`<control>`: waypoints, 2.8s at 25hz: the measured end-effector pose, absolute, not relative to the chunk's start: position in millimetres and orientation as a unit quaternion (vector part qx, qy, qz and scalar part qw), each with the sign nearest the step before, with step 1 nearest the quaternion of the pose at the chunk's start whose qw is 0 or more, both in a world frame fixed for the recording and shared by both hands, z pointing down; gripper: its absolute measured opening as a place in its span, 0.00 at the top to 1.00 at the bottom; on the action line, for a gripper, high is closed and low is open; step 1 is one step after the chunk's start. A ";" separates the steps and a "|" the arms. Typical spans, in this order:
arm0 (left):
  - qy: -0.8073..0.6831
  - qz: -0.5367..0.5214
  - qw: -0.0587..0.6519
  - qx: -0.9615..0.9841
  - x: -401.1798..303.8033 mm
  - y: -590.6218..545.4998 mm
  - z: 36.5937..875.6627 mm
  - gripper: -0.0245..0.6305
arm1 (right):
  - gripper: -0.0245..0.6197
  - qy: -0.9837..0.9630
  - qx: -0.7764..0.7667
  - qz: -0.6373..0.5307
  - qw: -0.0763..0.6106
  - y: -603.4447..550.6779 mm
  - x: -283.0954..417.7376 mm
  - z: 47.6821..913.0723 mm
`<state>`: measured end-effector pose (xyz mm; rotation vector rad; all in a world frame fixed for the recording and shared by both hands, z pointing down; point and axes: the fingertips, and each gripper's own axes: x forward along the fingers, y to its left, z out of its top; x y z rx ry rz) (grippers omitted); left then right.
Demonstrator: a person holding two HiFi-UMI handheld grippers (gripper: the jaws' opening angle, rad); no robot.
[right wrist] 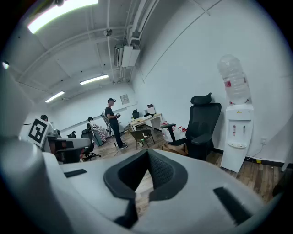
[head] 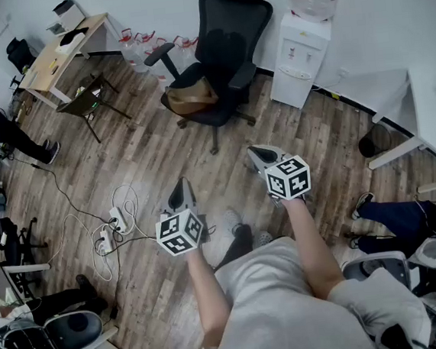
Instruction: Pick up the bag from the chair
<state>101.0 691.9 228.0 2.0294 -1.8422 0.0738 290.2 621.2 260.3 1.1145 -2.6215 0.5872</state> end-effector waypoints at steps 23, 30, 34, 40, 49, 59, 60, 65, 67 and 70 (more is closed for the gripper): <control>-0.650 0.013 0.194 0.734 28.9 524.5 223.1 0.63 | 0.36 -0.902 0.331 0.270 0.064 479.6 217.9 267.0; -0.644 0.041 0.191 0.740 7.6 502.7 236.8 0.55 | 0.26 -0.900 0.330 0.283 0.042 452.0 192.8 263.2; -0.643 0.032 0.207 0.736 -6.9 491.0 247.3 0.52 | 0.24 -0.909 0.313 0.266 0.066 440.7 172.4 268.9; -0.642 0.038 0.229 0.731 -23.6 461.3 265.4 0.51 | 0.28 -0.908 0.303 0.280 0.077 408.1 151.1 285.5; -0.660 0.065 0.227 0.713 -40.2 380.4 276.0 0.51 | 0.29 -0.887 0.290 0.358 0.033 302.6 144.1 308.5; -0.686 -0.001 0.229 0.691 -62.8 278.9 240.3 0.51 | 0.31 -0.883 0.265 0.387 -0.033 179.2 138.8 282.0; -0.689 -0.003 0.230 0.688 -61.4 270.2 242.1 0.51 | 0.31 -0.884 0.257 0.388 -0.036 171.4 138.2 281.5; -0.664 0.036 0.238 0.708 -31.1 226.8 254.8 0.51 | 0.32 -0.890 0.236 0.388 -0.043 134.2 142.3 283.5; -0.667 0.041 0.235 0.706 -31.0 212.8 252.1 0.51 | 0.32 -0.894 0.226 0.385 -0.037 125.3 139.8 284.2; -0.676 0.029 0.242 0.696 -37.4 199.0 251.3 0.51 | 0.29 -0.902 0.208 0.379 -0.019 119.2 132.6 288.4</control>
